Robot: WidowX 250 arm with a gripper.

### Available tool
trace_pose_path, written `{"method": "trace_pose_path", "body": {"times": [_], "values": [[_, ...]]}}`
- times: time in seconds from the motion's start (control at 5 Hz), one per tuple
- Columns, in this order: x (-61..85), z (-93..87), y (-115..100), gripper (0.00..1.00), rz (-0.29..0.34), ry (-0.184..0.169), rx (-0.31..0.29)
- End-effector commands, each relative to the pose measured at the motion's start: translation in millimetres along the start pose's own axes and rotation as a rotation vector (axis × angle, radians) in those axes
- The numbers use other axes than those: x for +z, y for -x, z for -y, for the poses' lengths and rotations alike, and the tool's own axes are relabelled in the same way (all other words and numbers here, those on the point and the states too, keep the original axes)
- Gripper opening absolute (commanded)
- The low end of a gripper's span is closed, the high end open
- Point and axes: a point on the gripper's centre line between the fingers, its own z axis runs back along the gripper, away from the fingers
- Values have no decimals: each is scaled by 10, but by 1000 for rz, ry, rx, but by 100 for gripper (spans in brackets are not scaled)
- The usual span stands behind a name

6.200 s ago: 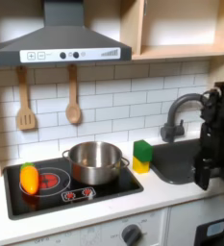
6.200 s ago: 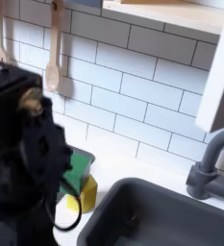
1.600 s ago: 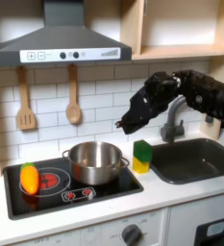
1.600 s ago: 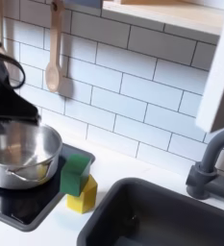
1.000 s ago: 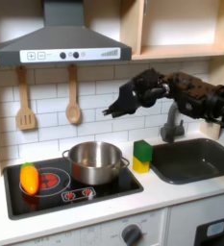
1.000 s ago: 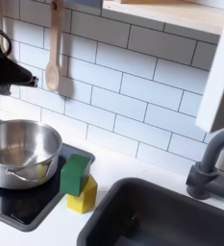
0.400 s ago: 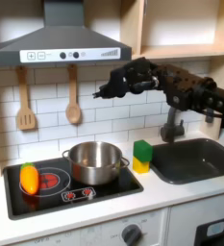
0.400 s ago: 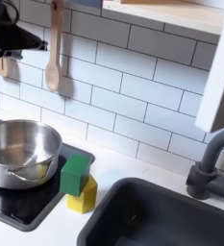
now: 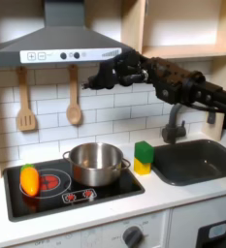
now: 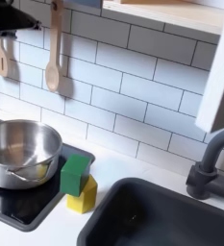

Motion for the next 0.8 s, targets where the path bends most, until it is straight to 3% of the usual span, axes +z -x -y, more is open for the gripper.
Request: {"method": "trace_pose_path", "body": {"times": [0.0,0.6], "values": [[21,-71,-124,0,34,-4,18],[-3,-17,-272,0,83,21,19]]}}
